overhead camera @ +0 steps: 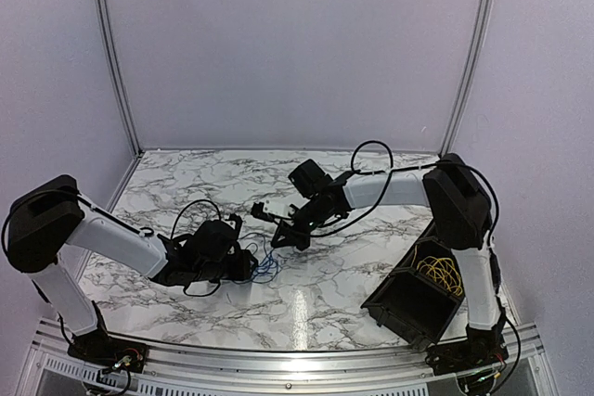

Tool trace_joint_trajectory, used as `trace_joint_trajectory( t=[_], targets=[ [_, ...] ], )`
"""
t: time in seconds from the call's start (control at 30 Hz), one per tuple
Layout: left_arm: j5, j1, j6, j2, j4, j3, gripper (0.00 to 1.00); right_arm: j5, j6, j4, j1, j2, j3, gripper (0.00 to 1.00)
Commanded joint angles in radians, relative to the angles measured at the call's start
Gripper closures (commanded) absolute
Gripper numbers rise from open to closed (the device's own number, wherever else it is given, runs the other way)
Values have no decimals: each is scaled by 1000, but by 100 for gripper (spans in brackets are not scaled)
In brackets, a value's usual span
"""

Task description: Untangle the cables

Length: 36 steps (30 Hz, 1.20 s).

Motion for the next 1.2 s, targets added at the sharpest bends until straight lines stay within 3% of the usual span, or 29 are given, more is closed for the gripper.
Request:
trace_joint_trajectory(
  t=[0.0,0.33,0.6,0.83,1.03,1.17],
  targets=[
    [-10,2,4,3,10,-23,57,45,-15,-31,-10,-192,66,100],
    [8,3,6,93,73,-1,57,-41,44,-244,-13,-409,405,100],
    [-1,3,8,123,98,12,57,0,61,-263,-13,-475,664,100],
    [-1,2,24,141,102,13,57,37,51,-245,-58,-493,758,100],
    [-6,3,39,151,102,4,57,35,77,-220,-179,-521,838,100],
    [-23,5,52,133,102,-3,57,51,73,-226,-242,-570,764,100]
  ],
)
